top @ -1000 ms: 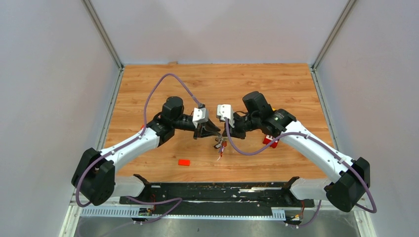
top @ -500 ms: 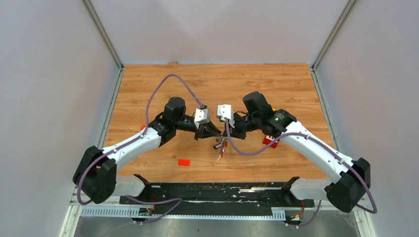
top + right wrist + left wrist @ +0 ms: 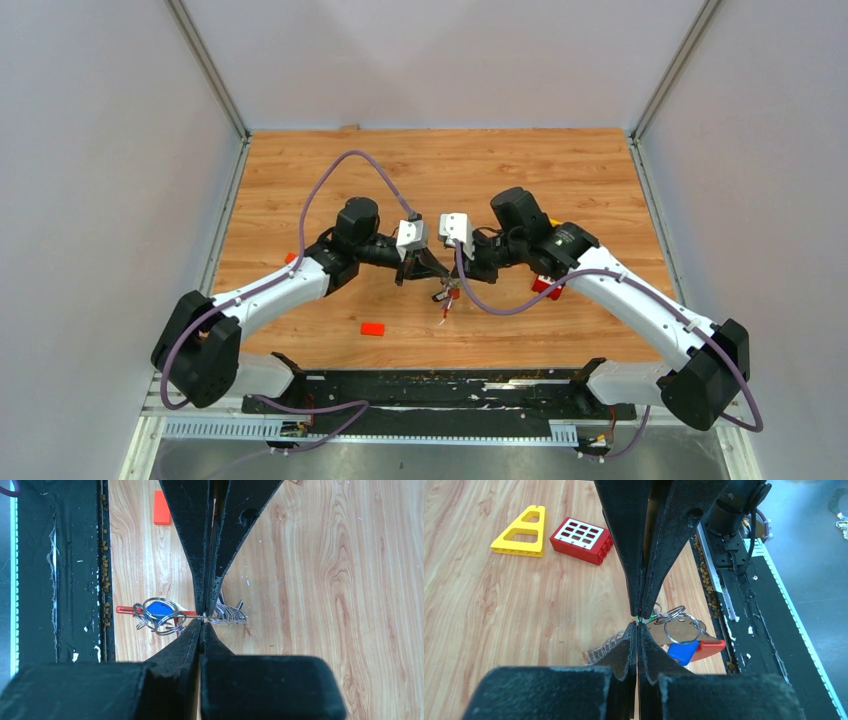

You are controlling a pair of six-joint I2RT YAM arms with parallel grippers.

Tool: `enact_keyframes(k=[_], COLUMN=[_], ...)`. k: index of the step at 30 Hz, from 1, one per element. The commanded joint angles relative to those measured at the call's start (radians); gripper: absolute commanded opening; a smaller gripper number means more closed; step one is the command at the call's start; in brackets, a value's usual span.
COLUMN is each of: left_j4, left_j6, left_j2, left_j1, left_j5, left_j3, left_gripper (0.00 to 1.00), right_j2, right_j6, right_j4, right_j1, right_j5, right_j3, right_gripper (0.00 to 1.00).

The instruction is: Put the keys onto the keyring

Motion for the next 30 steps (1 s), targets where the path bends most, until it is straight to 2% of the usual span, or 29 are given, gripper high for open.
enact_keyframes(k=[1, 3, 9, 13, 20, 30], left_j4=[0.037, 0.068, 0.118, 0.247, 0.487, 0.835], left_j6=[-0.064, -0.085, -0.102, -0.185, -0.356, -0.588], left_j2=[-0.001, -0.014, -0.048, -0.06, -0.061, -0.035], left_j1=[-0.009, -0.008, -0.004, 0.015, 0.033, 0.036], left_j5=[0.001, -0.008, -0.014, -0.002, 0.022, 0.031], left_j3=[0.005, -0.011, -0.035, -0.069, -0.123, -0.197], left_gripper=[0.0, 0.0, 0.0, 0.0, 0.0, 0.0], right_j2=[-0.047, -0.051, -0.087, -0.116, -0.123, -0.11], right_j6=[0.011, 0.008, -0.009, -0.022, -0.036, -0.038], right_j4=[0.081, 0.079, 0.062, 0.047, 0.042, 0.061], right_j1=[0.005, 0.006, -0.007, -0.028, -0.04, -0.041], right_j5=[-0.008, -0.006, 0.004, -0.03, -0.078, -0.12], right_j3=[0.0, -0.003, -0.006, -0.008, -0.014, -0.021], right_gripper=[0.0, 0.0, 0.24, 0.35, 0.36, 0.29])
